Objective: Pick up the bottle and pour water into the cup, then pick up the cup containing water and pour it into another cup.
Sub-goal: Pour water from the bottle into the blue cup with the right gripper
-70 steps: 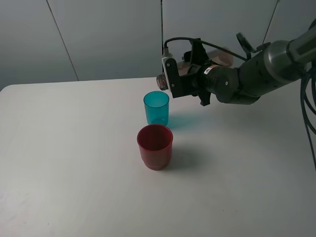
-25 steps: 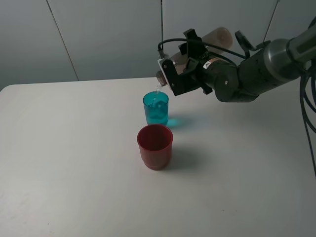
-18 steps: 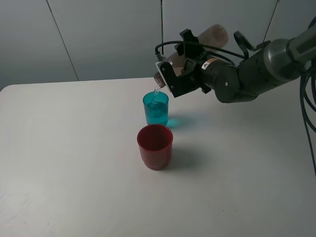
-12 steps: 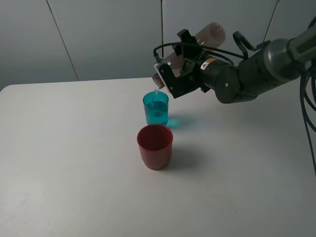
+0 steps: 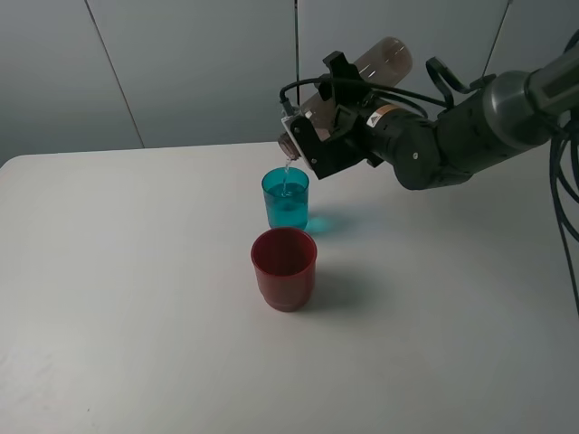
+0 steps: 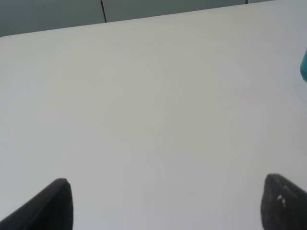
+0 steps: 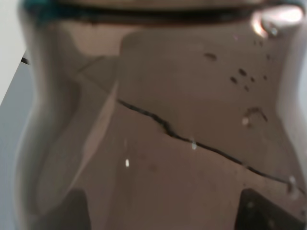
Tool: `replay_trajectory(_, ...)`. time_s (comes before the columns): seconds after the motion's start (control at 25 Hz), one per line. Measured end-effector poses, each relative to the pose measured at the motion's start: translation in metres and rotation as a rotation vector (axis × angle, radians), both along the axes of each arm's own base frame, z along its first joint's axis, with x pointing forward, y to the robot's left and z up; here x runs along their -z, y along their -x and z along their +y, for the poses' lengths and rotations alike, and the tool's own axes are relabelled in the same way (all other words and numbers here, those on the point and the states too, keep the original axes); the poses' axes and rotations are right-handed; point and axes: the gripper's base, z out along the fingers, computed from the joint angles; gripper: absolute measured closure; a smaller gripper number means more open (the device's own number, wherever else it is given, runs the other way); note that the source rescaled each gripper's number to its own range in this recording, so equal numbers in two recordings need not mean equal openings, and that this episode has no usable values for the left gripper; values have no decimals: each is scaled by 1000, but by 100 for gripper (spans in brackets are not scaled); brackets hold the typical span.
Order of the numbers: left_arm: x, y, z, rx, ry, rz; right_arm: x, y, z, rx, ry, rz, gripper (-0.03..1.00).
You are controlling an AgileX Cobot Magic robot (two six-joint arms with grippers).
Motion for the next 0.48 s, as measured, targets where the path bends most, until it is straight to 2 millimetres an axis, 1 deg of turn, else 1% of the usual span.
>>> replay_trajectory(0.48,0,0,0,0,0,0,0,0,0,-6,3,-6,96)
